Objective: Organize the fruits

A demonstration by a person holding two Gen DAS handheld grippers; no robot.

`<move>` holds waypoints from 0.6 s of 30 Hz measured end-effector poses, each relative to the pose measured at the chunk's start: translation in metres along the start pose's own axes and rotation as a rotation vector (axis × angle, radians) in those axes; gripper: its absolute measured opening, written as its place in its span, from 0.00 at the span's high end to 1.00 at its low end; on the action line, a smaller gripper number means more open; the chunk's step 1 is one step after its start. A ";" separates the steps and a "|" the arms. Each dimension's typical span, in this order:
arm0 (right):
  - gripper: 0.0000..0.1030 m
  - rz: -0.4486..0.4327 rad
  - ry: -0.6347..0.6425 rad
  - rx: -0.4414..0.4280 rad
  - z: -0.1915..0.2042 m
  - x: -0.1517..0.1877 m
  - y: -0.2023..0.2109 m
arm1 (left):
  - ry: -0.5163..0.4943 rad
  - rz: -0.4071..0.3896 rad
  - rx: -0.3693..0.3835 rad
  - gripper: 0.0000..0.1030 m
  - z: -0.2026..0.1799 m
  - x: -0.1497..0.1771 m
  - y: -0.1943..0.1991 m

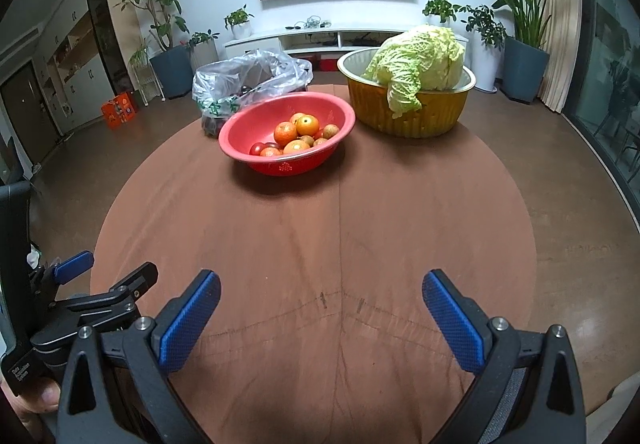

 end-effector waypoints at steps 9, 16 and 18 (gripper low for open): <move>0.00 0.016 -0.001 -0.003 0.001 0.003 -0.005 | -0.006 0.001 -0.008 0.00 -0.001 0.002 -0.002; 0.00 0.022 -0.002 -0.004 0.002 0.005 -0.005 | -0.006 0.001 -0.008 0.00 0.000 0.002 -0.003; 0.00 0.023 -0.003 -0.004 0.002 0.006 -0.006 | -0.004 0.001 -0.011 0.00 0.000 0.003 -0.003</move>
Point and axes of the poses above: each gripper's, at about its wrist camera, not at the fingertips, and y roughly against the way its jaws point, z to its left, x to its underside, the point moved 8 cm from there along -y, roughly the way its jaws point, and after that the axes turned 11 degrees about y, right-handed, at the moved point
